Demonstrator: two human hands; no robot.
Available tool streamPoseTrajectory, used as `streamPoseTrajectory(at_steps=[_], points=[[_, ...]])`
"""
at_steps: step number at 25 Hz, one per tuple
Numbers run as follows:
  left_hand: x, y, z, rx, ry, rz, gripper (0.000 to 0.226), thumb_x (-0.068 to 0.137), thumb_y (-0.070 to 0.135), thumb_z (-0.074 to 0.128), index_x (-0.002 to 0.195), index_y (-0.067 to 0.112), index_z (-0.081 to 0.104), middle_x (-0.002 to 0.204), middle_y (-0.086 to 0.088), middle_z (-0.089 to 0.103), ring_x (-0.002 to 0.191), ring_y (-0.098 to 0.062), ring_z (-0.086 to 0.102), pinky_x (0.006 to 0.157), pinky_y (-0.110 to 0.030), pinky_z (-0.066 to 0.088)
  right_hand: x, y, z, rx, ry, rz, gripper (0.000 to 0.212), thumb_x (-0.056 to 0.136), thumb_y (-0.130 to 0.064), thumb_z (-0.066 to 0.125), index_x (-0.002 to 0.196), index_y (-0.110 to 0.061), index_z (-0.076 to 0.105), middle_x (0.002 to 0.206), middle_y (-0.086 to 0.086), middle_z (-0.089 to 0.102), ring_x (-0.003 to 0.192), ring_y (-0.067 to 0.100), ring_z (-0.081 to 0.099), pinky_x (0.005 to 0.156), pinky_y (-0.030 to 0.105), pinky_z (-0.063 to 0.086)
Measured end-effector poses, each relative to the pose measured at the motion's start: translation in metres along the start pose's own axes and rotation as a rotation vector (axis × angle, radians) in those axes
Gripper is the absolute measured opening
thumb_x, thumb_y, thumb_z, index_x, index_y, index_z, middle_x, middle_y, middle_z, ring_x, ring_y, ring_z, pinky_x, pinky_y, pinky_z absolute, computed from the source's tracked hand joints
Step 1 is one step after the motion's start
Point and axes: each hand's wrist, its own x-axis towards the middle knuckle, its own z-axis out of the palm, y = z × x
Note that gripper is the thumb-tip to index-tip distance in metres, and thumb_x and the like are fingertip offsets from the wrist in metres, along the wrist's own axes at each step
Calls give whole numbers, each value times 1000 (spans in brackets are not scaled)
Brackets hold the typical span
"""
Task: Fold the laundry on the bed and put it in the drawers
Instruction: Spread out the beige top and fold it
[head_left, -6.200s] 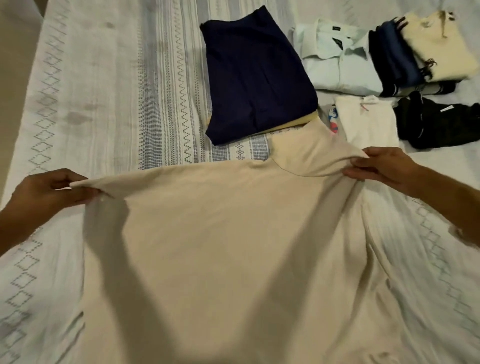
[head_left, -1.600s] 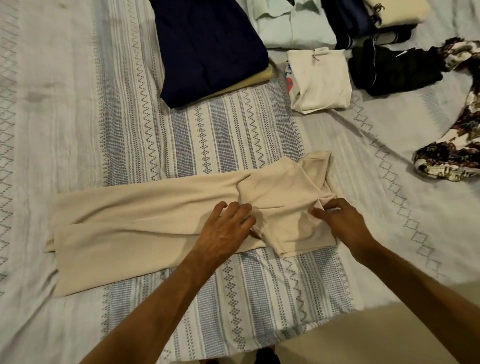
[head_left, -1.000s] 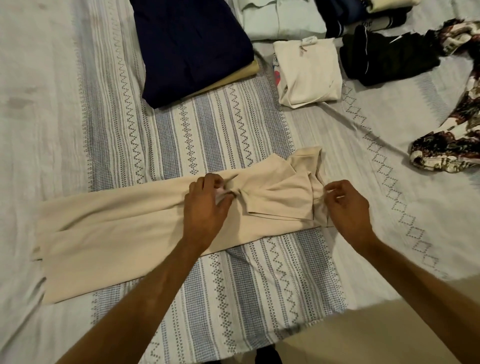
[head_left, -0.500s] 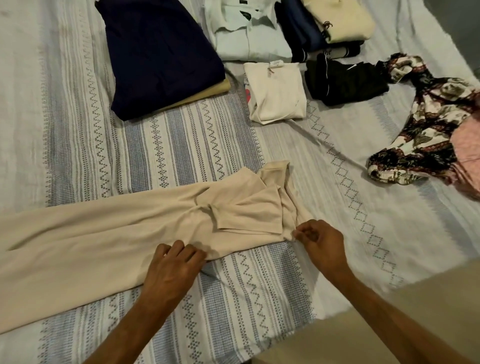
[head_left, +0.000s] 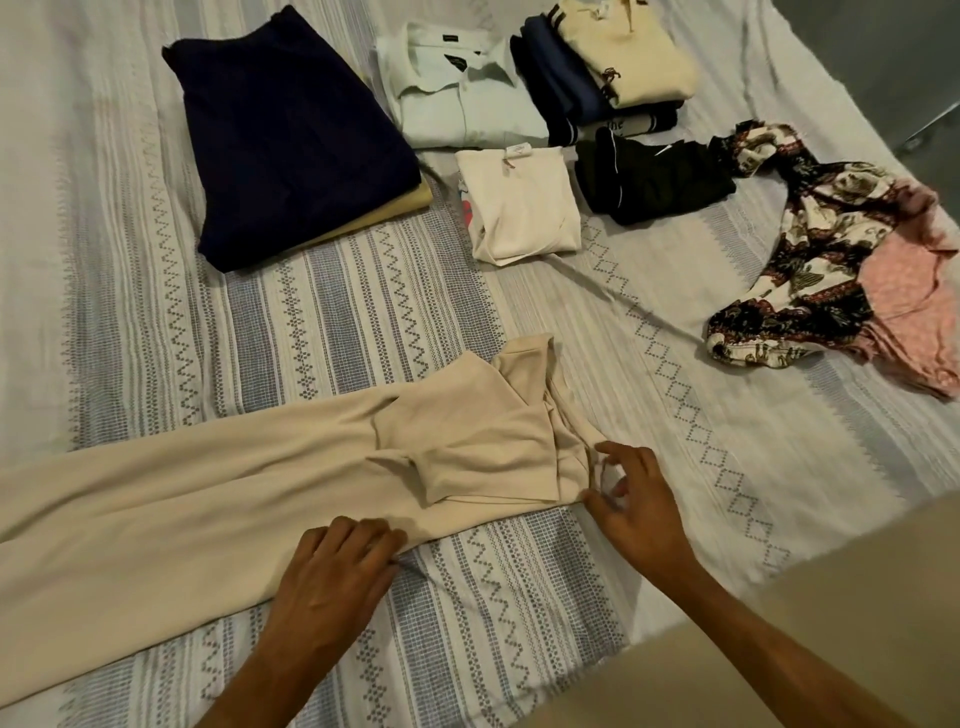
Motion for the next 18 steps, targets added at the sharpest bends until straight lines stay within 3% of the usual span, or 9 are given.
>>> streamPoseTrajectory(at_steps=[2,5,8,10,12,13,15,18], points=[[6,3,2,15,-34,-41,36,92,38,47,113,22,71,114,1,68,95,-24,64,77,-42,52,6,-3,0,-43,-84,-9,57,83,-24,84,134,-23,60,126,-4,46,99,13,59,78,20,47],[13,3,7,37,-77,-38,30,95,33,44,103,22,70,104,-1,69,88,-25,63,76,-43,50,16,-11,-1,-46,-94,34,32,84,-32,85,109,-17,71,115,0,49,98,12,55,80,22,44],[18,4,5,-37,-109,-65,29,96,42,46,97,24,69,100,3,67,86,-24,63,75,-41,49,19,-19,-1,20,-84,19,19,87,-30,81,95,-21,66,103,-2,56,88,5,56,73,19,41],[15,1,2,-109,-93,-97,34,97,50,50,110,26,70,115,4,67,100,-23,64,82,-39,49,22,-27,-2,173,-118,120,24,88,-35,80,101,-23,63,100,-5,65,88,4,62,75,22,46],[7,-10,-1,-126,-92,-131,48,99,50,52,139,24,61,146,0,57,132,-24,55,99,-40,46,27,-33,1,237,-130,212,37,87,-38,82,112,-23,60,104,-6,68,95,12,66,80,29,53],[1,-18,-1,-107,-115,-149,57,101,51,49,151,24,50,160,-1,44,147,-24,42,109,-42,42,30,-33,4,98,-100,199,43,86,-36,82,118,-21,57,110,-2,66,100,19,65,81,34,53],[-10,-34,-2,-56,-178,-177,65,105,56,37,163,28,28,172,1,19,159,-24,17,121,-48,31,30,-37,11,-238,-17,155,57,86,-28,78,133,-16,48,127,10,55,116,32,55,88,46,51],[-33,-60,-4,-11,-242,-223,69,106,60,27,165,26,18,174,-3,8,160,-27,10,124,-56,25,15,-68,31,-320,147,-62,65,94,-24,64,151,-9,37,153,19,40,139,39,39,107,58,40]])
